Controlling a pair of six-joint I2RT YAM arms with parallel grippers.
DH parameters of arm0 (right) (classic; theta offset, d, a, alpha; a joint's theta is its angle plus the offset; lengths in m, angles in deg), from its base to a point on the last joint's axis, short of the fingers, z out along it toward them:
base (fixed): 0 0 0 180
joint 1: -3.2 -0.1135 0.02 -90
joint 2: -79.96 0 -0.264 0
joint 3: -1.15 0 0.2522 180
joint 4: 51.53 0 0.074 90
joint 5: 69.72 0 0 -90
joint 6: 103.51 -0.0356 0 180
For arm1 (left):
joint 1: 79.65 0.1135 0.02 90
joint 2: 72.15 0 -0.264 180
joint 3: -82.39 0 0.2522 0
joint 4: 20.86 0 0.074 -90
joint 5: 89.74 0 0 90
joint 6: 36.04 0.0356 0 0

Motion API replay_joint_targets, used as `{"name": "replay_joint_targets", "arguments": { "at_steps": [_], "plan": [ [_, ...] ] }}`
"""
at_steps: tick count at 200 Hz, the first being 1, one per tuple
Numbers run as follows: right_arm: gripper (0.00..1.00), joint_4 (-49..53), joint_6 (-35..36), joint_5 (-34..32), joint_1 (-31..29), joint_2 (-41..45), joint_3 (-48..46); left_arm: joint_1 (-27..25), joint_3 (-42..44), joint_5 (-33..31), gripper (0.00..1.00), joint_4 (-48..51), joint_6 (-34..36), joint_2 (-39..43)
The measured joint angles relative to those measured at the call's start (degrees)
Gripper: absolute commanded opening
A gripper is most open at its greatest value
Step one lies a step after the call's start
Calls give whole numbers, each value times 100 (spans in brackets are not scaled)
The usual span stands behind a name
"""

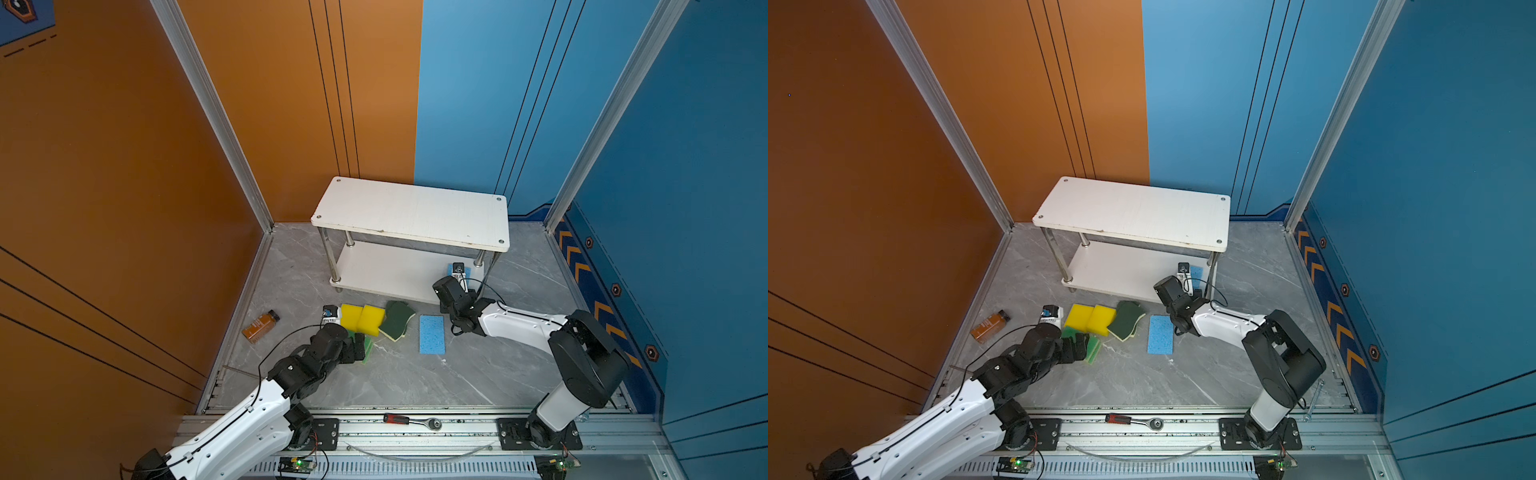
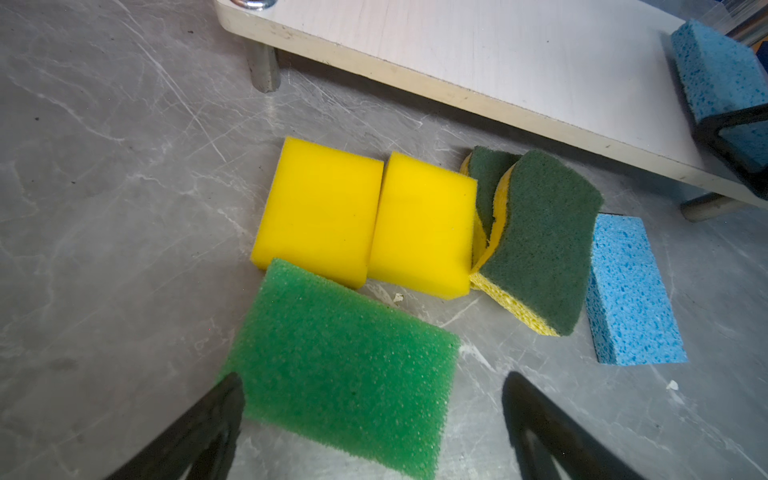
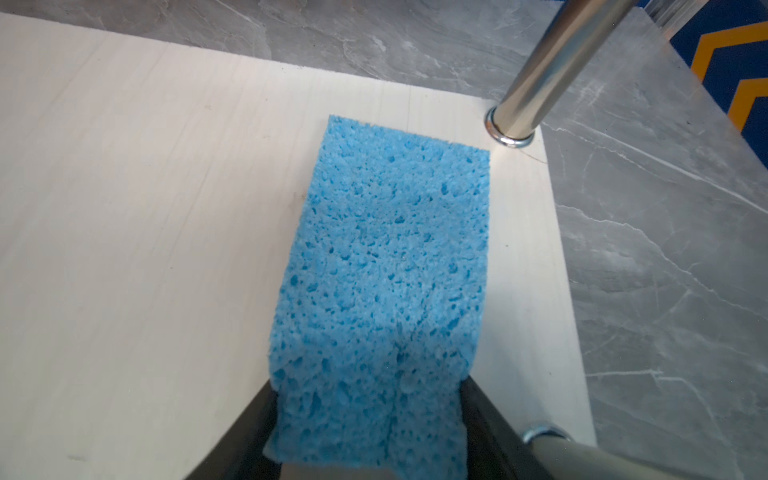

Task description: Place and organize the cleaning sponges onto the shelf

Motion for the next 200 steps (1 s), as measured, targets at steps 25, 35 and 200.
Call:
{"name": "replay_joint_targets", "arguments": {
  "at_steps": [25, 35, 200],
  "plan": [
    [60, 0, 46, 42, -157, -103, 118, 0, 0, -15, 97, 46, 2, 48],
    [60, 0, 52, 72, -188, -109, 133, 0, 0, -15, 98, 70, 0, 66],
    [60, -42, -24, 168, 57, 122, -122, 33, 0, -31, 98, 98, -39, 103]
  ]
}}
